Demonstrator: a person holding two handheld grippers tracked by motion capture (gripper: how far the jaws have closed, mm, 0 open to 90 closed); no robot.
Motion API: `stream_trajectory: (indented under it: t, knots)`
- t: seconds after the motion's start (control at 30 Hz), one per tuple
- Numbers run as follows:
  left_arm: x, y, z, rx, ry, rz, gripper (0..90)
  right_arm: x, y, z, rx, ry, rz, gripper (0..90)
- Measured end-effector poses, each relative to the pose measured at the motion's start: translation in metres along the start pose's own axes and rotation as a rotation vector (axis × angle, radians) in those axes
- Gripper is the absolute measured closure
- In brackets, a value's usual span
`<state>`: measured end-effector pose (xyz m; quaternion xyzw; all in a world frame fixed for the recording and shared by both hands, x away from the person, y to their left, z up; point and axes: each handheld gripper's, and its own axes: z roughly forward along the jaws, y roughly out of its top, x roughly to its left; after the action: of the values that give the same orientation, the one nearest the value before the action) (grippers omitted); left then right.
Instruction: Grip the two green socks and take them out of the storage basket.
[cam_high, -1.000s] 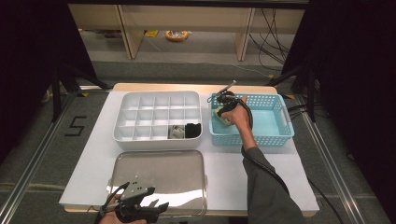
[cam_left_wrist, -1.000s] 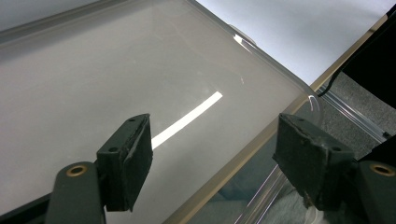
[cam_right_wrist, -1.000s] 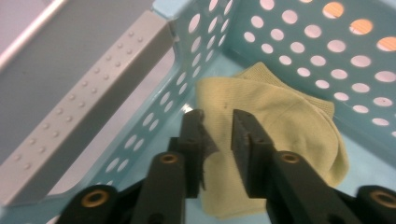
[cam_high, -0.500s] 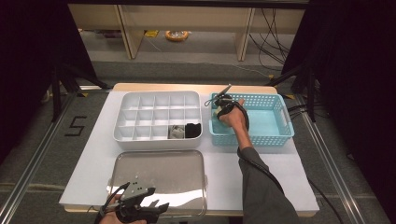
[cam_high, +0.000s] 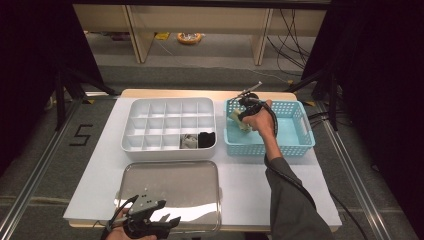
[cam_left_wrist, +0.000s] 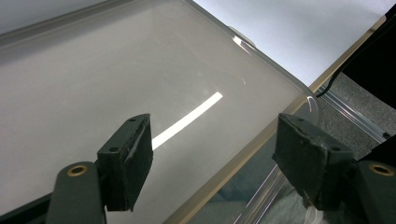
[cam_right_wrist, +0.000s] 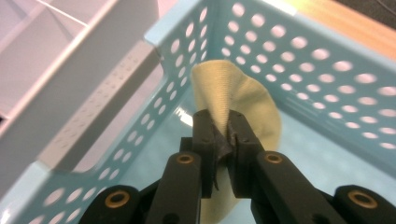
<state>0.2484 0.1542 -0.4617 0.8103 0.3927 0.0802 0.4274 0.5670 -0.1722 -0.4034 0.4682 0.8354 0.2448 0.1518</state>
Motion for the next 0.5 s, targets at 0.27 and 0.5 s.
stream_trajectory:
  t: [0.27, 0.5]
  knots:
    - [0.0, 0.0, 0.0, 0.002, 0.004, -0.001, 27.3, -0.008, -0.003, -0.039, -0.109, 0.03, 0.024, 84.1]
    - [0.0, 0.0, 0.0, 0.013, 0.002, -0.003, 27.3, -0.01, -0.006, -0.069, -0.152, 0.052, 0.031, 84.1]
